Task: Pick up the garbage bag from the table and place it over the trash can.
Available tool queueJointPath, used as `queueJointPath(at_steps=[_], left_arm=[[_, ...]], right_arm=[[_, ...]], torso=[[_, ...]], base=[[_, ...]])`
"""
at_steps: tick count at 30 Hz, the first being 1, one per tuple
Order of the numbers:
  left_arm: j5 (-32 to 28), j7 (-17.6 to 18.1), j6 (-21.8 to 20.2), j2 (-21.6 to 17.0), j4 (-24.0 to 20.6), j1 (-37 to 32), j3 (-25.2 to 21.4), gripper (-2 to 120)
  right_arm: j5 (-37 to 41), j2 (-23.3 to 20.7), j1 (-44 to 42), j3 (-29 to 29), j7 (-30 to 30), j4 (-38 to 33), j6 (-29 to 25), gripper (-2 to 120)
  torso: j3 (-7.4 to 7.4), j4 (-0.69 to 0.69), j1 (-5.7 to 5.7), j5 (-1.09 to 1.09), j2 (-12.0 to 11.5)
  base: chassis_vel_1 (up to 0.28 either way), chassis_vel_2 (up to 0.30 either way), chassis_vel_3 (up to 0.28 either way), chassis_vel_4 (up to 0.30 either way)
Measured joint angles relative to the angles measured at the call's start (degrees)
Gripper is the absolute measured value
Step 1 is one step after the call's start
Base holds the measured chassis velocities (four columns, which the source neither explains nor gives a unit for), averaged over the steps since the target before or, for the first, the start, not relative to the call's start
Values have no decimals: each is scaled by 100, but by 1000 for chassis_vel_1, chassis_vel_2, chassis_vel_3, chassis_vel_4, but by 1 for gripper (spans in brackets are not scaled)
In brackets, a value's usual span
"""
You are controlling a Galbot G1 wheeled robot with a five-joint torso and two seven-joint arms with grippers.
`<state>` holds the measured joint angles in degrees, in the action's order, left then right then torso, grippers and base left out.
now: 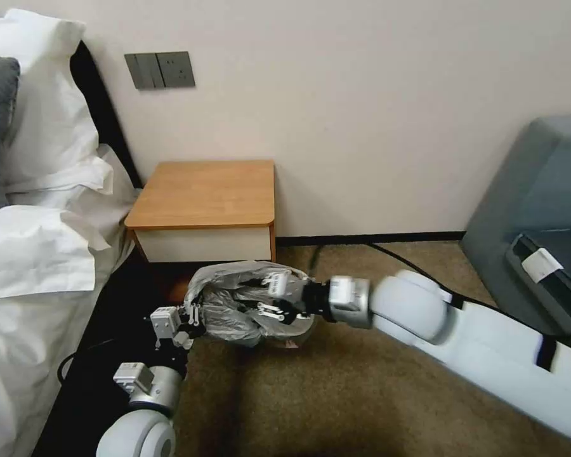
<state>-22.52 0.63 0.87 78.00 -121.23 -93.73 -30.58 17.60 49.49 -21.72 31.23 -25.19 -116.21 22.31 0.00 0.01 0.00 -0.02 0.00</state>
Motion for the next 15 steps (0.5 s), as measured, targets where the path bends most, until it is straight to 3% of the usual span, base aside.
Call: queueJointPath(at_steps=[5, 15], left_arm=[[39, -30, 5, 21, -32, -2, -10, 8], [-40, 8, 5, 57, -71, -22, -92, 8]], right_arm=[[-267, 435, 285, 301, -71, 483, 54, 0], [-270, 808, 369, 445, -326, 1028, -78, 0]], torso=[[0, 0, 0, 1, 0], [0, 0, 0, 1, 0]], base=[[0, 0, 0, 0], [0, 0, 0, 0]])
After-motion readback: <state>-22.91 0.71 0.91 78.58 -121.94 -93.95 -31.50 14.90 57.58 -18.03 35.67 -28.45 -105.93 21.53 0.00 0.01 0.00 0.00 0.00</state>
